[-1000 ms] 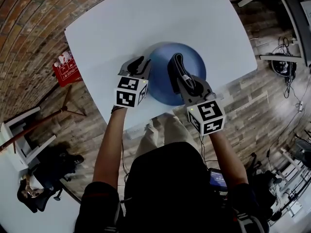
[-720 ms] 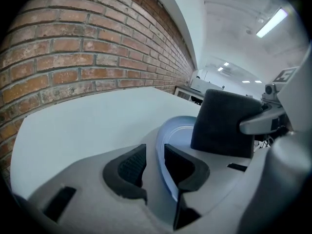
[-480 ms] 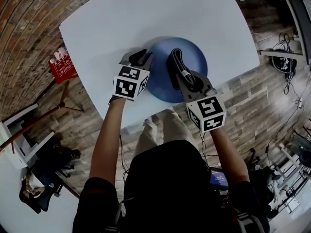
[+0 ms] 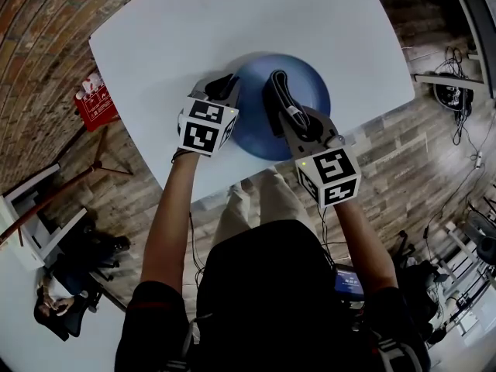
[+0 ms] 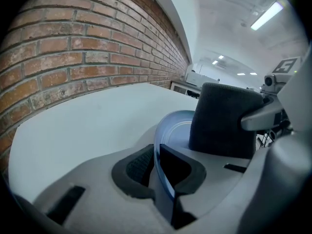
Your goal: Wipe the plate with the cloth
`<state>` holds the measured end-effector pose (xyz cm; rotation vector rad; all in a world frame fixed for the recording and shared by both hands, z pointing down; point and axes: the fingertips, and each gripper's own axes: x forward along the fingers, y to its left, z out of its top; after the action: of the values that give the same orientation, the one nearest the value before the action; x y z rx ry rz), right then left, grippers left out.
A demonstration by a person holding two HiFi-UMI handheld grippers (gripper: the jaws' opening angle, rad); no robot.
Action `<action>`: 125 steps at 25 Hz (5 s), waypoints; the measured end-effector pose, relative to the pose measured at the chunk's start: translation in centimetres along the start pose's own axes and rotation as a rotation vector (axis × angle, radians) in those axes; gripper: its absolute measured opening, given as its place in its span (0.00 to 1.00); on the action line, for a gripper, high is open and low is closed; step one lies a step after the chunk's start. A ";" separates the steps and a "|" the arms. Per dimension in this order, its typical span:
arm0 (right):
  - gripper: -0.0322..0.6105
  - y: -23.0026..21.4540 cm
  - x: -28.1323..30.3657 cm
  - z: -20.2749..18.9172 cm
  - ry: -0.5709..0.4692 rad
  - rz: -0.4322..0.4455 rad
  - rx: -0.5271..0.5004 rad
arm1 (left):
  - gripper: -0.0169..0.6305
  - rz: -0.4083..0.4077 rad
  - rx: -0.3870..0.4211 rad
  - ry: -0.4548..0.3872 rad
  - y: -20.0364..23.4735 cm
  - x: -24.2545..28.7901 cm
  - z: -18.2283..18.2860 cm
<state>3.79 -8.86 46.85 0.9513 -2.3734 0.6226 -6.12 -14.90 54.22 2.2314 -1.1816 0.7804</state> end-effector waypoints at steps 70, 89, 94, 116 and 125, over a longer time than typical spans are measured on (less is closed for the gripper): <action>0.13 -0.1 7.6 -2.0 0.371 0.056 -0.676 | 0.09 -0.034 -0.015 0.007 0.0 -0.3 -0.2; 0.13 -1.8 6.2 -2.6 0.396 0.019 -0.657 | 0.09 -0.029 -0.026 0.009 -0.1 -0.3 -0.2; 0.13 -2.5 5.6 -3.0 0.415 0.005 -0.652 | 0.09 -0.029 -0.027 0.007 -0.1 -0.3 -0.2; 0.13 -3.7 3.3 -4.9 0.469 -0.019 -0.659 | 0.09 -0.020 -0.030 0.002 -0.2 -0.2 -0.1; 0.13 -3.5 1.7 -6.3 0.516 0.002 -0.646 | 0.09 -0.013 -0.036 -0.001 -0.2 -0.2 -0.1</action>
<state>7.01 -8.31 53.53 0.4314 -1.9057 0.0557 -6.04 -14.68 54.13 2.2083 -1.1708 0.7476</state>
